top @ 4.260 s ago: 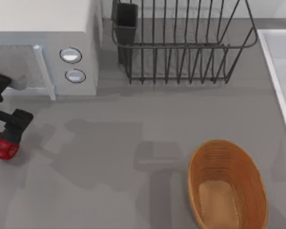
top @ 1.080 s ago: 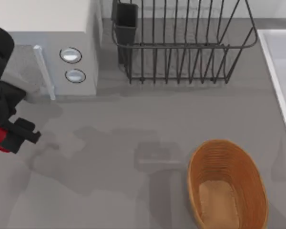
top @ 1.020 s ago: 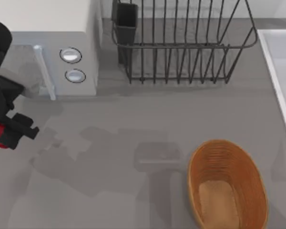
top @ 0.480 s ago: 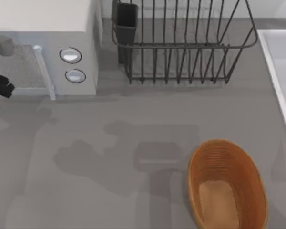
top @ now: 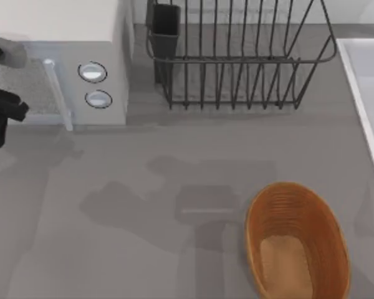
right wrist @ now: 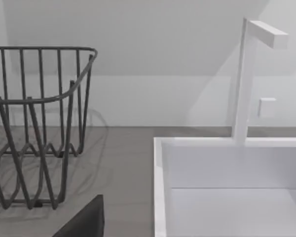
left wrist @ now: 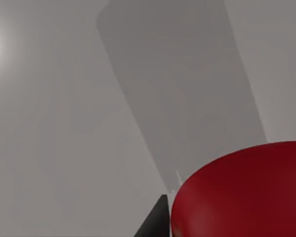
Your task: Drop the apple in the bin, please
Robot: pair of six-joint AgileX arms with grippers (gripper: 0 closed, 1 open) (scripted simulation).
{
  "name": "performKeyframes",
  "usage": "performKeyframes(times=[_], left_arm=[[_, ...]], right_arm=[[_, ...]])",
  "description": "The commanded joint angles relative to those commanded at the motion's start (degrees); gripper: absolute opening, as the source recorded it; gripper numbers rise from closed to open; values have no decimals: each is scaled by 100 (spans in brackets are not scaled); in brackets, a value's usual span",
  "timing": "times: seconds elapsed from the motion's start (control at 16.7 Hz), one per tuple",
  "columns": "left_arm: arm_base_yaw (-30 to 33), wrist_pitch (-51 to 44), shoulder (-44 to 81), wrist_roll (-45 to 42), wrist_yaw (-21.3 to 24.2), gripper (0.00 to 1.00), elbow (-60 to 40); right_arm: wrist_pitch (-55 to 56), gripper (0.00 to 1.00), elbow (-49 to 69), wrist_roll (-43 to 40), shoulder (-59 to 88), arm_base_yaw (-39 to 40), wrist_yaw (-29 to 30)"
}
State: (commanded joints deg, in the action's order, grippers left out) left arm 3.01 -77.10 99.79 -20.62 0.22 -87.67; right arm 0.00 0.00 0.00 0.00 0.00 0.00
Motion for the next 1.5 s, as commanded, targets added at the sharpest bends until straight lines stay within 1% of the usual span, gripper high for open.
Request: performKeyframes(times=[0.12, 0.24, 0.36, 0.48, 0.66, 0.96, 1.2, 1.32, 1.5], left_arm=[[345, -220, 173, 500, -4, 0, -334], [816, -503, 430, 1240, -10, 0, -800], [1375, -820, 741, 2201, -27, 0, -1362], [1975, -1130, 1075, 3406, -70, 0, -1984], [2876, -1521, 1624, 5596, -204, 0, -2972], [4298, -2094, 2565, 9761, -514, 0, -4739], [5254, -2525, 3357, 12943, -704, 0, -6067], [5627, -2698, 3733, 14303, -755, 0, -6607], [6049, -2895, 4251, 15896, -750, 0, -7205]], right_arm=[[0, 100, 0, 0, 0, 0, 0], [0, 100, 0, 0, 0, 0, 0], [0, 100, 0, 0, 0, 0, 0], [0, 100, 0, 0, 0, 0, 0], [0, 100, 0, 0, 0, 0, 0], [0, 100, 0, 0, 0, 0, 0], [0, 100, 0, 0, 0, 0, 0], [0, 100, 0, 0, 0, 0, 0], [0, 100, 0, 0, 0, 0, 0]])
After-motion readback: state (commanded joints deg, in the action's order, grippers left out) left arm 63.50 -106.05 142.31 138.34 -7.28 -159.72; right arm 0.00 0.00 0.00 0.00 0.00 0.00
